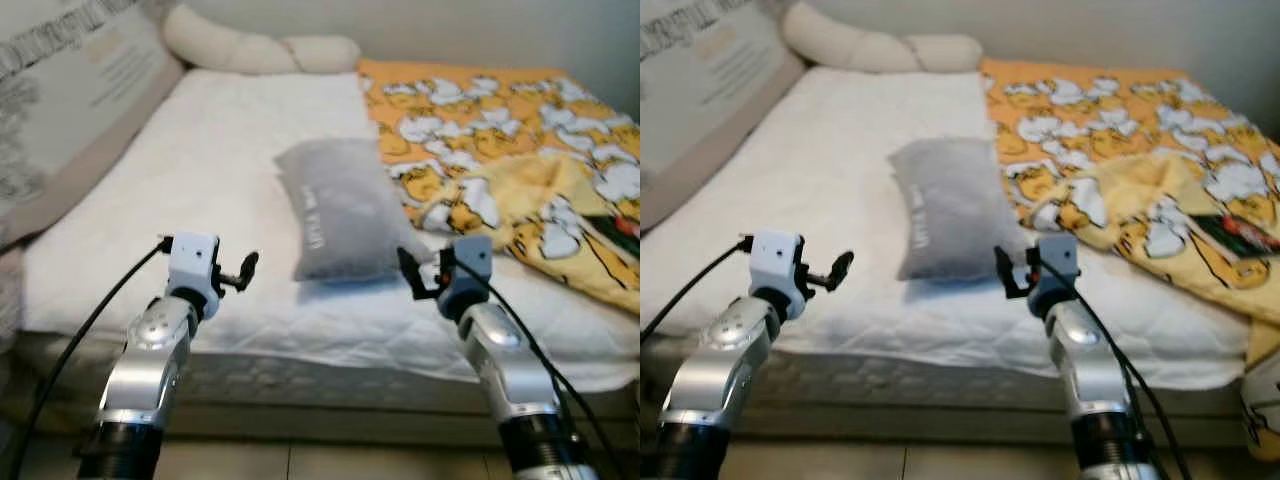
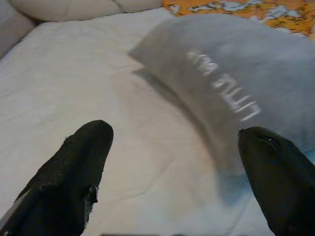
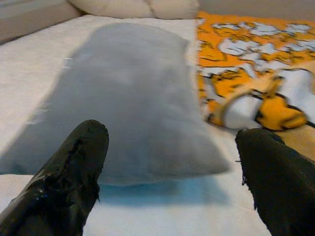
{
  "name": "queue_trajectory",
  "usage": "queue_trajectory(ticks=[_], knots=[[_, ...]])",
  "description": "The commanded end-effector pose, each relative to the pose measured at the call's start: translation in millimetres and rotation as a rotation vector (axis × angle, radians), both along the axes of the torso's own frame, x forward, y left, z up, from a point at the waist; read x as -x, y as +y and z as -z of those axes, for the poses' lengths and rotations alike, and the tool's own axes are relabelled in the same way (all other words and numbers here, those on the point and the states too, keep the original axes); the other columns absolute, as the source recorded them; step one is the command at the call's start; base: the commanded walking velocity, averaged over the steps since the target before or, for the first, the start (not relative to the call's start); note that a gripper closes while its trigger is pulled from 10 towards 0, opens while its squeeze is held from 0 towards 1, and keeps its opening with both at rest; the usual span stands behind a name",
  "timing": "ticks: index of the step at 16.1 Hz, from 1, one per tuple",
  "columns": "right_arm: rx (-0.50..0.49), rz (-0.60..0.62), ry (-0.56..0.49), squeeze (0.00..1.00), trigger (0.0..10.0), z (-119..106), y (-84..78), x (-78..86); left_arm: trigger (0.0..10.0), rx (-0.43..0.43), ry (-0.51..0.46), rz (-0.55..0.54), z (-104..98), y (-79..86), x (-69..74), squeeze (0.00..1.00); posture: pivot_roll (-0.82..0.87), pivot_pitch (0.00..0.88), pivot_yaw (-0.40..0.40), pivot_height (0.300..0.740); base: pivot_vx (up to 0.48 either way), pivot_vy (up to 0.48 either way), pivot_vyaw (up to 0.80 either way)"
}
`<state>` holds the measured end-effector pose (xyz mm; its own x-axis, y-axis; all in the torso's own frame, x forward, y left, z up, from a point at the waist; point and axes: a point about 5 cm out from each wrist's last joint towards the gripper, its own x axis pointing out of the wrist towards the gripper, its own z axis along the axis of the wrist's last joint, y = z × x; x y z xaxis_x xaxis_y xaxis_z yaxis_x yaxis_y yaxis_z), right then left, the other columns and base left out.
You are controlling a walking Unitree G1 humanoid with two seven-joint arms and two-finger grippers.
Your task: Clean up the room
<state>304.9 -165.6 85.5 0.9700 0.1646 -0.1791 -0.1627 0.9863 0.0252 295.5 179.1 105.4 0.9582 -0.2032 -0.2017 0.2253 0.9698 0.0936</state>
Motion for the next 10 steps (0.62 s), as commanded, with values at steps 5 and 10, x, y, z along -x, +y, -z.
queue_trajectory(ticks=[5, 10], knots=[[0.009, 0.019, 0.001, 1.0, 10.0, 1.4, -6.9, 2.1, 10.0, 0.004, -0.007, 0.028, -1.2, -8.4, -1.4, 0.0, -0.03, 0.0, -0.017, 0.74, 0.331, 0.0, 0.0], [0.008, 0.012, -0.002, 1.0, 10.0, 1.1, -4.5, 2.5, 10.0, 0.006, -0.005, 0.027, -0.6, -8.3, -1.5, 0.0, -0.03, 0.0, -0.019, 0.74, 0.331, 0.0, 0.0]])
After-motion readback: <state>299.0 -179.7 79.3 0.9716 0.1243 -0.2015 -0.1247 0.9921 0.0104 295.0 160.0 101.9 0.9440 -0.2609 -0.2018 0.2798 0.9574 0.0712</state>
